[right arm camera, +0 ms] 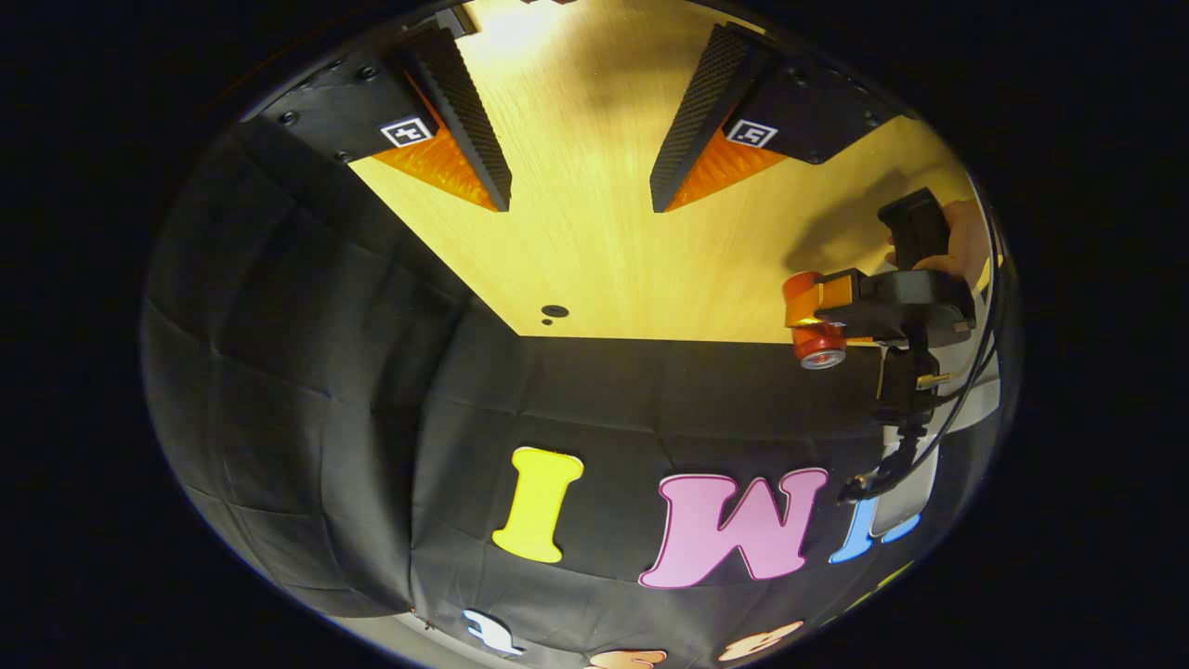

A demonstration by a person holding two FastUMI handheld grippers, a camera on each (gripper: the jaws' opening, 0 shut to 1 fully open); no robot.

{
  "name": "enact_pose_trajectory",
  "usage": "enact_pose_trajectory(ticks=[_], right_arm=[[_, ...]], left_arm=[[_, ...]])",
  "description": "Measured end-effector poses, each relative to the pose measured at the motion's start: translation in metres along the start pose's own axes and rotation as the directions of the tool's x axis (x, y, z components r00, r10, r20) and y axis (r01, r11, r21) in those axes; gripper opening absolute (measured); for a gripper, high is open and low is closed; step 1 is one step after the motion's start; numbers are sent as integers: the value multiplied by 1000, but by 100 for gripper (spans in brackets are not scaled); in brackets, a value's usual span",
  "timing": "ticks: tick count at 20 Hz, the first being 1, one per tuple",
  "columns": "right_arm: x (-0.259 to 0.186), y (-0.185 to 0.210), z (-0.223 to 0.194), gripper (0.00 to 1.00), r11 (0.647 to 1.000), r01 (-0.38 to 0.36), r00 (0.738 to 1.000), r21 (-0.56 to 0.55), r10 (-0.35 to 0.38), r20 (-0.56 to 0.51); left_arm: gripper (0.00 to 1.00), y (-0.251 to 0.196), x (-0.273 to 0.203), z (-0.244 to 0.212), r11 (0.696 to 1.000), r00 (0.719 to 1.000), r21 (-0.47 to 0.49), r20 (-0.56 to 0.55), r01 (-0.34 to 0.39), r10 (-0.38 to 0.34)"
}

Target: Press the lid of the desktop garbage bin to open it, pick up the crumpled paper on the desktop and throw it into the bin, then pick up the pop can on the desktop and drop it into the bin, and finally close the garbage bin lid.

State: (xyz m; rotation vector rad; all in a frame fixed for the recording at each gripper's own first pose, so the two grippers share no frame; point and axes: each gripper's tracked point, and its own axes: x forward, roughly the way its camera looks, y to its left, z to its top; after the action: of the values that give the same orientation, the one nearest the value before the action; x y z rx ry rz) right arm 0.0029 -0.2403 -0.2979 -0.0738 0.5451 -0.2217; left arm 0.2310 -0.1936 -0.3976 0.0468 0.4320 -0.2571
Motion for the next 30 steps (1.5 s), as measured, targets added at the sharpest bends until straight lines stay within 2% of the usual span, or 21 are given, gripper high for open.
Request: enact_pose_trajectory(ticks=[6, 10, 15, 17, 21, 24, 27, 30], right_arm=[[-15, 7, 100, 98, 999, -23, 992, -30, 27, 126], [-36, 16, 145, 98, 999, -36, 985, -37, 42, 167], [-70, 34, 190, 98, 996, -68, 974, -56, 78, 211], [-88, 44, 210, 97, 995, -88, 967, -57, 99, 234], [-110, 55, 220, 98, 990, -123, 958, -63, 135, 254], [-129, 55, 218, 97, 989, -146, 957, -24, 148, 250], [-138, 63, 213, 97, 983, -185, 954, 9, 178, 241], [-149, 66, 209, 98, 980, -201, 952, -6, 197, 236]], left_arm=[[87, -11, -57, 109, 1000, 991, 4, 132, 5, -5], [87, 8, -91, 172, 1000, 979, -8, 205, -12, 13], [87, 70, -136, 230, 994, 955, -37, 274, -104, 110], [87, 122, -162, 244, 979, 936, -34, 288, -200, 202], [86, 177, -189, 238, 954, 914, 1, 287, -299, 287], [87, 212, -207, 216, 942, 909, -114, 248, -317, 336], [87, 234, -206, 194, 936, 915, -113, 202, -333, 350], [87, 252, -201, 173, 929, 923, -161, 144, -333, 356]])
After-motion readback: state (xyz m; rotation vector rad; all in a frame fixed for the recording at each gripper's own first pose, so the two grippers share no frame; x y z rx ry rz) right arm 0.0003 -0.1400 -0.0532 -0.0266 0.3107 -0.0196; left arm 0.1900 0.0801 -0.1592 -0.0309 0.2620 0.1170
